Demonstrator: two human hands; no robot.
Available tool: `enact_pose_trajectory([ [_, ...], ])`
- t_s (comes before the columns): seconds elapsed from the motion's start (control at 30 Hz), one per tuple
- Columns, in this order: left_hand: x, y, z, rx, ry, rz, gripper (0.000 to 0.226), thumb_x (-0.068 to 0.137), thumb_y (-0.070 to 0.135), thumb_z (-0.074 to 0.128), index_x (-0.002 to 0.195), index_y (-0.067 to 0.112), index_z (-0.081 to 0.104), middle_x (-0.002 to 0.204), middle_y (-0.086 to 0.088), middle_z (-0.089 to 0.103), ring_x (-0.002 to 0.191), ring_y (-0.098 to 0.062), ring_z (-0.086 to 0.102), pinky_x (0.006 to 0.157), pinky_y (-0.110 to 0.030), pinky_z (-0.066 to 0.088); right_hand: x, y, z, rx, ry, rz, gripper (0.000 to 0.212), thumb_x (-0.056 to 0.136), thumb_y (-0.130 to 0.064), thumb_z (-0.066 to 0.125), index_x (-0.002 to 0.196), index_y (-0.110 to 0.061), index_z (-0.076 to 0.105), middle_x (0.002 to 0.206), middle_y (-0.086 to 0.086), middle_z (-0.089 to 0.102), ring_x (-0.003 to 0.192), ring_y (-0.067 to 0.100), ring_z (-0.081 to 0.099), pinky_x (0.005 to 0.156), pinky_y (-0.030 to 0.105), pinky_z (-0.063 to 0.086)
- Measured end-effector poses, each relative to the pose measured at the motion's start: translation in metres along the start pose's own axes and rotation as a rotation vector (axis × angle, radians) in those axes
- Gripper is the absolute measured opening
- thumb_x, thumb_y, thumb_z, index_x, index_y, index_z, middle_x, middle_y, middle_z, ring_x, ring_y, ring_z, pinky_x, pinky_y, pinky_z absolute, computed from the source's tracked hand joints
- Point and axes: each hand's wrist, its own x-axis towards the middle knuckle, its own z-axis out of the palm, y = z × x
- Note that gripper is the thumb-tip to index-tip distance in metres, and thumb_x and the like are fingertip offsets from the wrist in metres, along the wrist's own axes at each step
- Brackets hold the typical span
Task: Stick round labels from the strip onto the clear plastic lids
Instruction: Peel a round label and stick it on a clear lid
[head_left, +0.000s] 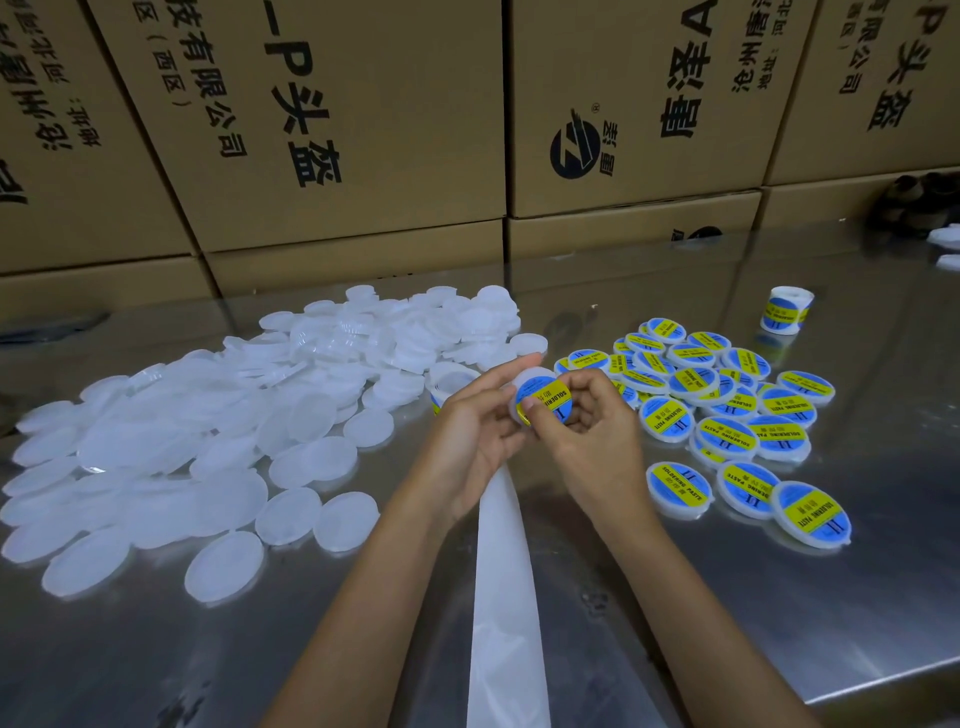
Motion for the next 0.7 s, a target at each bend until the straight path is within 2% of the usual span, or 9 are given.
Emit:
enact_pose_trajectory([
  [0.13,-0.0007,-0.0003,0.0023,0.028,0.015,0.003,0.038,0.103,0.003,0.039,0.132,0.01,0.062,0.125,-0.014,0.07,0.107,-0.026,0.068,0.093,-0.033,0.058,0.0005,0.0019,0.0004,-0.02,0.01,-0.001,0.029,0.08,-0.012,0.079,0.083,-0.029,0.056,0.071,-0.019,0.064,0.063,0.002,0.059,0.061,0.017,0.05],
  [0.23,-0.0011,-0.0006,0.0036,0.043,0.017,0.007,0.038,0.104,0.004,0.038,0.133,0.01,0.062,0.126,-0.014,0.069,0.106,-0.026,0.069,0.092,-0.032,0.058,0.0008,0.002,-0.0003,-0.04,0.02,0.009,0.026,0.078,-0.018,0.079,0.085,-0.029,0.056,0.073,-0.013,0.065,0.064,0.009,0.06,0.064,0.028,0.053],
  [0.3,-0.0014,-0.0004,0.0041,0.038,0.019,0.009,0.038,0.104,0.004,0.037,0.133,0.01,0.062,0.125,-0.013,0.07,0.107,-0.026,0.07,0.091,-0.032,0.059,-0.0001,0.0008,0.0,-0.07,0.024,-0.002,0.024,0.078,-0.024,0.078,0.088,-0.028,0.056,0.075,-0.007,0.065,0.067,0.019,0.061,0.066,0.038,0.054],
  [0.37,-0.0018,-0.0004,0.0049,0.025,0.017,0.008,0.038,0.105,0.005,0.037,0.133,0.011,0.061,0.123,-0.011,0.071,0.108,-0.026,0.07,0.09,-0.032,0.059,-0.0015,-0.0006,0.0005,-0.116,0.028,-0.036,0.024,0.077,-0.031,0.075,0.091,-0.028,0.056,0.075,-0.002,0.064,0.067,0.025,0.058,0.065,0.042,0.052],
  [0.43,-0.0023,-0.0008,0.0054,-0.002,0.013,0.007,0.038,0.105,0.005,0.037,0.132,0.012,0.062,0.122,-0.01,0.072,0.108,-0.026,0.07,0.088,-0.032,0.059,-0.0023,-0.0013,-0.0003,-0.16,0.024,-0.083,0.026,0.078,-0.035,0.074,0.096,-0.031,0.055,0.073,-0.005,0.061,0.06,0.018,0.053,0.061,0.038,0.051],
  [0.53,-0.0025,0.0003,0.0035,-0.073,0.009,0.009,0.037,0.105,0.006,0.037,0.132,0.012,0.061,0.124,-0.012,0.071,0.109,-0.03,0.07,0.086,-0.032,0.06,-0.0004,-0.0003,-0.0035,-0.244,0.04,-0.104,0.037,0.078,-0.039,0.078,0.106,-0.04,0.054,0.066,-0.016,0.05,0.055,0.005,0.048,0.054,0.014,0.04],
  [0.6,-0.002,0.0022,0.0012,-0.146,0.0,0.01,0.036,0.105,0.006,0.038,0.134,0.01,0.059,0.124,-0.013,0.071,0.108,-0.03,0.071,0.086,-0.033,0.06,0.0015,0.0008,-0.0043,-0.263,0.058,-0.07,0.04,0.075,-0.045,0.08,0.106,-0.041,0.054,0.063,-0.018,0.045,0.056,0.002,0.047,0.056,0.012,0.038],
  [0.7,-0.0011,0.0034,-0.0005,-0.223,-0.002,-0.005,0.036,0.104,0.007,0.04,0.135,0.008,0.058,0.126,-0.016,0.069,0.113,-0.034,0.068,0.086,-0.036,0.061,0.0005,0.0022,-0.0019,-0.271,0.032,-0.025,0.045,0.069,-0.058,0.078,0.101,-0.04,0.051,0.065,-0.016,0.046,0.058,0.003,0.047,0.056,0.015,0.039],
])
